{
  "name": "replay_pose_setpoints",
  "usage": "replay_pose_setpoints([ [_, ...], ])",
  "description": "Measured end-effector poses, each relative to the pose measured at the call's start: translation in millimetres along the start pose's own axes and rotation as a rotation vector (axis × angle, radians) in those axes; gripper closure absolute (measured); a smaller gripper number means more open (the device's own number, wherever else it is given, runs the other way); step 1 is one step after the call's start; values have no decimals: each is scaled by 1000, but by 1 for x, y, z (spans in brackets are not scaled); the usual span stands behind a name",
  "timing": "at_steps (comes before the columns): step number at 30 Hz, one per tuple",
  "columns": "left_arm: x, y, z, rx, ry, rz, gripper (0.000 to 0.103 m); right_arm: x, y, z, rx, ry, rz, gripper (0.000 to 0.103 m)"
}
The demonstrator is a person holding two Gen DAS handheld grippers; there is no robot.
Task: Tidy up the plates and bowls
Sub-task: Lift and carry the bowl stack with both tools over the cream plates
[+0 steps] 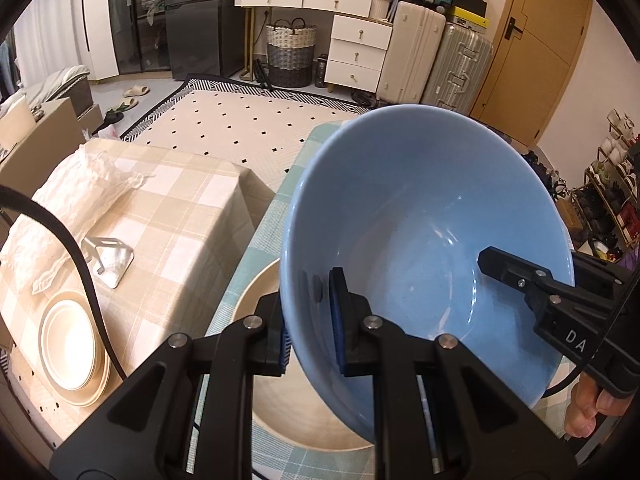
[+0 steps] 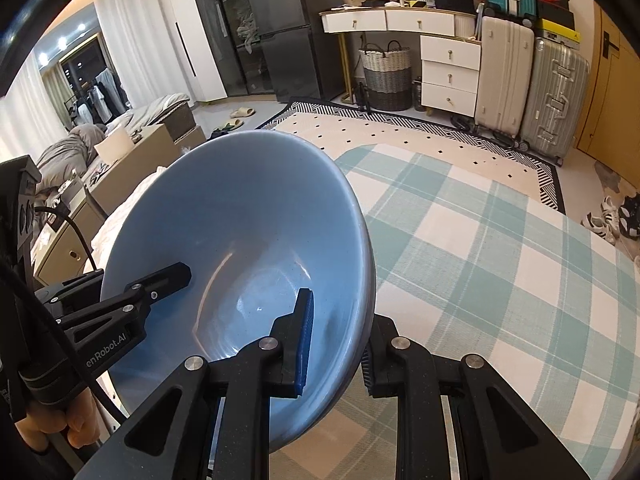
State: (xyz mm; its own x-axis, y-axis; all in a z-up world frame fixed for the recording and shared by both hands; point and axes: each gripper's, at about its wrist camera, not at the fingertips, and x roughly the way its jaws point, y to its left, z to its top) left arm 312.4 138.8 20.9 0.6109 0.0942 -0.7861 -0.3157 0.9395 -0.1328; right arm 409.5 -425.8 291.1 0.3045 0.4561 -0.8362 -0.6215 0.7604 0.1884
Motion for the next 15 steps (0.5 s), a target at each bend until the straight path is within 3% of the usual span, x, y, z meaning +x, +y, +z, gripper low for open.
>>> replay_pose_setpoints([
  [15,29,34,-36,-42,60,7,90,33,16,-16,-26,73,1,83],
])
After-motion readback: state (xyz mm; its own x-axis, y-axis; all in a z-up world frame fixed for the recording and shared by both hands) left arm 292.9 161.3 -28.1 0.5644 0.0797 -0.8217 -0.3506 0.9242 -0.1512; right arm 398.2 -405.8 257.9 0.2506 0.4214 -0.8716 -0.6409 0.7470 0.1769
